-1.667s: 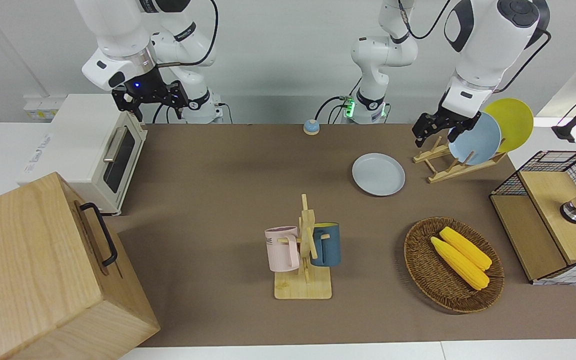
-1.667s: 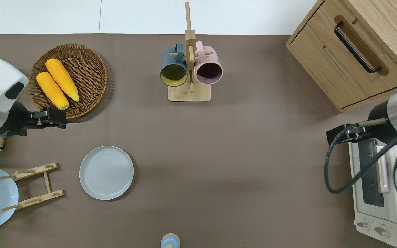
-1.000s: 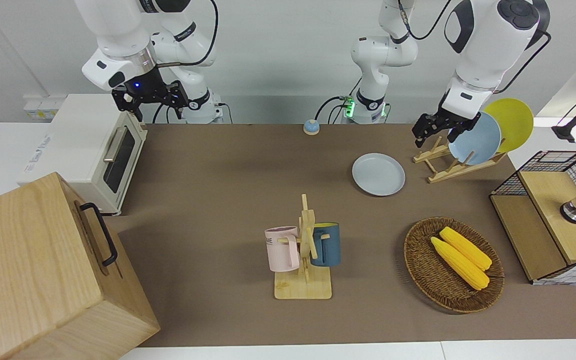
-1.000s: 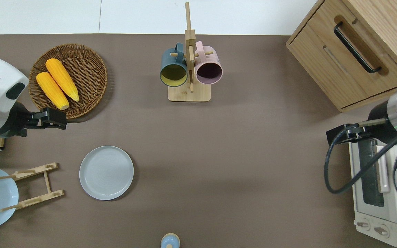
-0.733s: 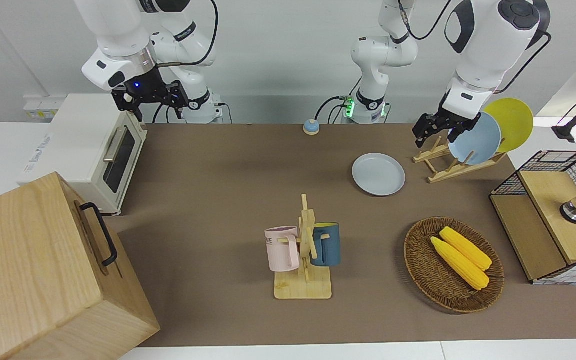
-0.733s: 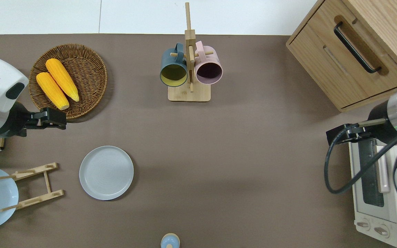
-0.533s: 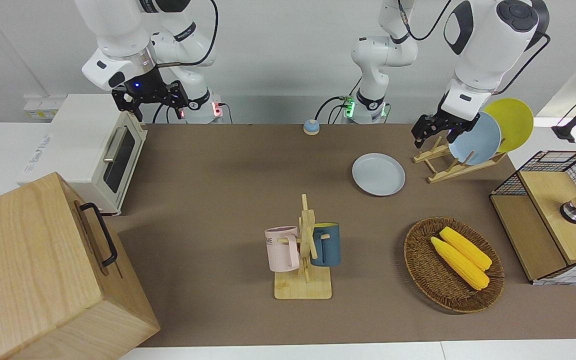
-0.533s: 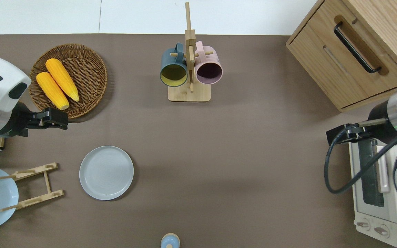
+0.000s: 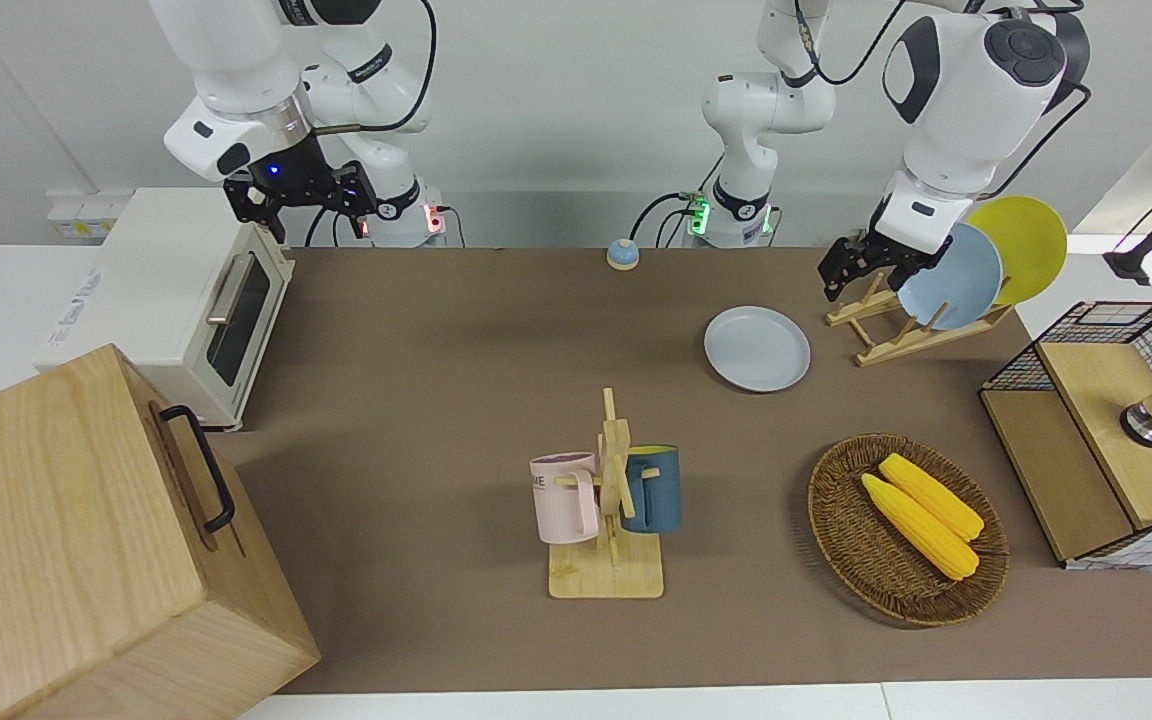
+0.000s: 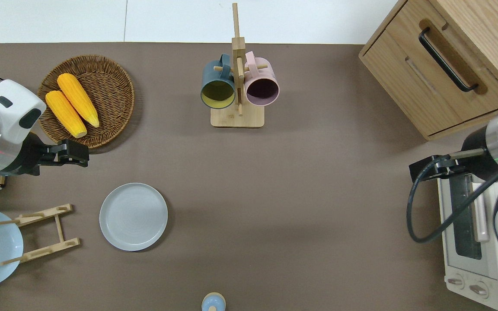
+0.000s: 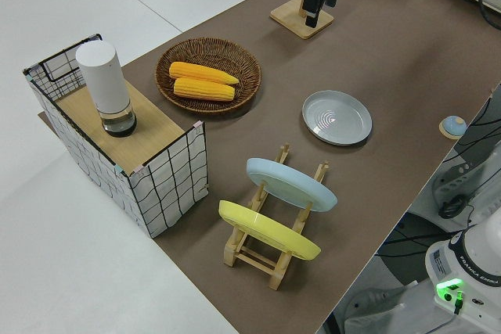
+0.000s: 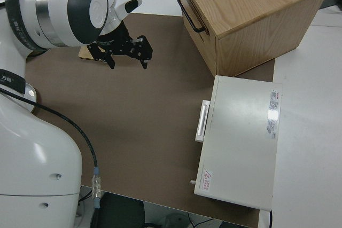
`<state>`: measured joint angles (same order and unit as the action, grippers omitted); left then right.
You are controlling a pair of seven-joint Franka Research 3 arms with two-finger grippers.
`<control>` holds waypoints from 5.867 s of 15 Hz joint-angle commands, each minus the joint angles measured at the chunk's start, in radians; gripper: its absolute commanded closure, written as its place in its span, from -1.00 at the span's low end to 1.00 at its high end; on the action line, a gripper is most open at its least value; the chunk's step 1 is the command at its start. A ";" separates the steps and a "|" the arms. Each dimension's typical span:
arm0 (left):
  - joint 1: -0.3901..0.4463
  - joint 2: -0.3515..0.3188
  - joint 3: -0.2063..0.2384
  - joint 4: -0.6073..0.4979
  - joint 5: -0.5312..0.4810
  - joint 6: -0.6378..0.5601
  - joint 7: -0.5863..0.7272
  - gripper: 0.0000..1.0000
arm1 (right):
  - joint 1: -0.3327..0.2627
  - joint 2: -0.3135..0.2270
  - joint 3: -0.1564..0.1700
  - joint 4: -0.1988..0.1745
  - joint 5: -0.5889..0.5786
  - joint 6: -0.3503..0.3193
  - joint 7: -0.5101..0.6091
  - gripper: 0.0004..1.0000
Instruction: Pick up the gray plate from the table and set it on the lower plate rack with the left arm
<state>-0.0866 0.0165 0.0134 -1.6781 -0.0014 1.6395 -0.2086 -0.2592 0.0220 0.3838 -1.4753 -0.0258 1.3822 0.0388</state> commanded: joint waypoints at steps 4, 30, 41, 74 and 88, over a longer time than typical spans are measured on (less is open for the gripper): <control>0.008 -0.171 0.014 -0.351 0.000 0.235 0.005 -0.99 | -0.023 -0.004 0.021 0.006 -0.006 -0.011 0.012 -0.97; -0.027 -0.150 0.097 -0.885 0.031 0.695 -0.034 -0.99 | -0.023 -0.002 0.021 0.007 -0.006 -0.012 0.012 -0.97; -0.031 -0.133 0.097 -0.879 0.029 0.735 -0.043 1.00 | -0.023 -0.002 0.021 0.007 -0.006 -0.011 0.012 -0.97; -0.035 -0.234 0.050 -0.350 0.731 -0.127 -0.069 1.00 | -0.023 -0.002 0.021 0.007 -0.006 -0.011 0.012 -0.97; -0.050 -0.181 0.036 -0.477 0.840 -0.125 -0.431 1.00 | -0.023 -0.002 0.021 0.007 -0.006 -0.011 0.012 -0.97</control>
<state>-0.1193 -0.1566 0.0435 -2.1334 0.8123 1.5281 -0.5818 -0.2592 0.0220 0.3838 -1.4753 -0.0258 1.3822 0.0388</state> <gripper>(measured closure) 0.965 0.013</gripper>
